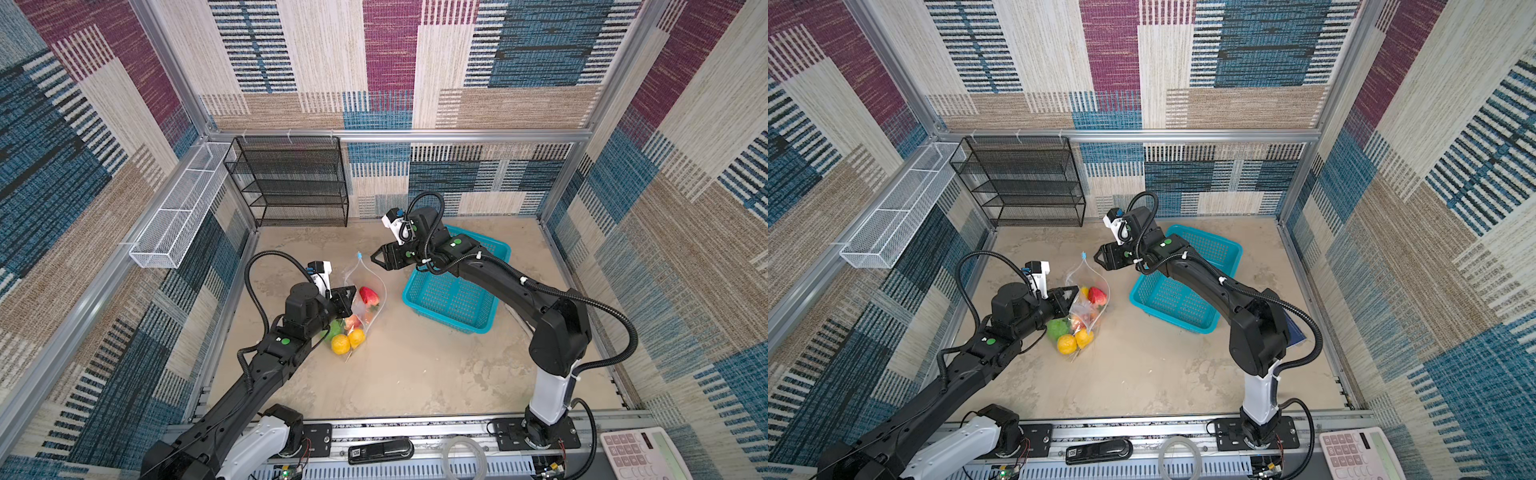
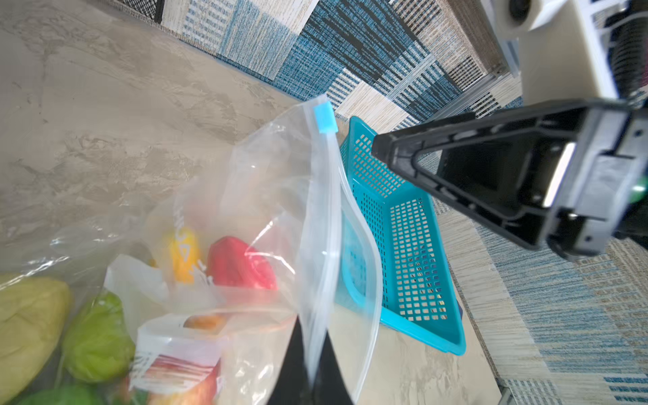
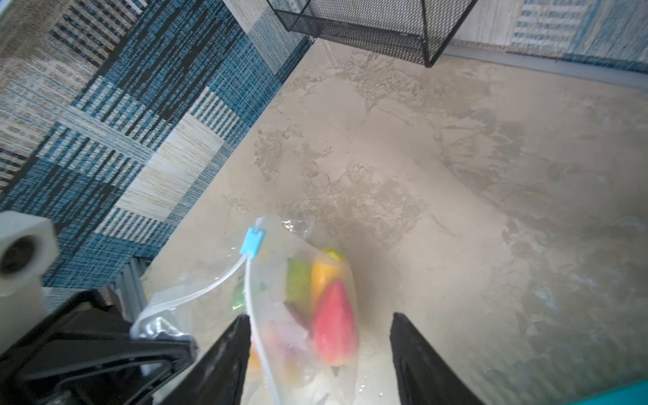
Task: Place the food in the zip-top bag and seal the zipper
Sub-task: 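Move the right gripper to the bag's zipper edge near the blue slider, then grasp the bag's zipper edge with the right gripper while the left gripper holds the bag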
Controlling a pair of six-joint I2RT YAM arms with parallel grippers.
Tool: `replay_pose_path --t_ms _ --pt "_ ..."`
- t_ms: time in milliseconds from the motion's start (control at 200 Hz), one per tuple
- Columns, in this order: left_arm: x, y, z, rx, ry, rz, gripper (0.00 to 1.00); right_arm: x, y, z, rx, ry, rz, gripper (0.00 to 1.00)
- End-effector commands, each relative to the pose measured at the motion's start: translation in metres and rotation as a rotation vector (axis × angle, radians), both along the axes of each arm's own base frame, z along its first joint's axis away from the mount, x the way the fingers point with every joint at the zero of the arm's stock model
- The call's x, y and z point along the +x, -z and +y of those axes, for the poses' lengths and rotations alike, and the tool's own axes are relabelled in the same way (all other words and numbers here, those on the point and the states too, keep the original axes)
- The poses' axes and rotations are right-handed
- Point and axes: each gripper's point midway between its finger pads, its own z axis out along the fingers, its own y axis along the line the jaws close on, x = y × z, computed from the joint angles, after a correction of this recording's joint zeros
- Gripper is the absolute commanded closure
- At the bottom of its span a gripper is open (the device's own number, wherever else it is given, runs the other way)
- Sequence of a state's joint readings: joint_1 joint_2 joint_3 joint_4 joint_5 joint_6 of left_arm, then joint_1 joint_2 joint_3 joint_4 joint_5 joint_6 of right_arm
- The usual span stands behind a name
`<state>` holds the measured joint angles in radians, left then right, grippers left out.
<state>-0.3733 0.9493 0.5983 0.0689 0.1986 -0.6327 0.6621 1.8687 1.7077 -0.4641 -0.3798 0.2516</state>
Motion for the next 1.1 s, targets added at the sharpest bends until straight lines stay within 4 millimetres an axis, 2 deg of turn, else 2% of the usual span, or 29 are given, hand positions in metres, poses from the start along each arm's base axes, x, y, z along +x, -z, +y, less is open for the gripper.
replay_pose_path --t_ms 0,200,311,601,811,1027,1097 --pt "0.001 -0.003 -0.005 -0.047 0.012 -0.013 1.00 -0.011 -0.020 0.016 0.145 -0.042 0.052 0.31" --pt "0.002 0.005 -0.010 -0.051 0.028 0.001 1.00 -0.012 -0.016 0.025 0.159 -0.059 0.064 0.31" --pt "0.003 0.009 -0.014 -0.060 0.034 0.006 1.00 -0.010 -0.005 0.034 0.097 -0.047 0.048 0.32" --pt "0.005 0.009 -0.019 -0.067 0.045 0.007 1.00 0.009 0.018 0.041 -0.049 0.034 -0.009 0.38" --pt "0.006 0.009 -0.023 -0.067 0.053 0.005 1.00 0.015 0.032 0.043 -0.108 0.060 -0.010 0.56" --pt "0.006 0.011 -0.028 -0.061 0.064 0.011 1.00 0.014 0.031 0.045 -0.100 0.058 0.000 0.79" --pt "0.006 0.010 -0.029 -0.061 0.068 0.009 0.98 0.012 0.032 0.047 -0.097 0.048 0.004 0.83"
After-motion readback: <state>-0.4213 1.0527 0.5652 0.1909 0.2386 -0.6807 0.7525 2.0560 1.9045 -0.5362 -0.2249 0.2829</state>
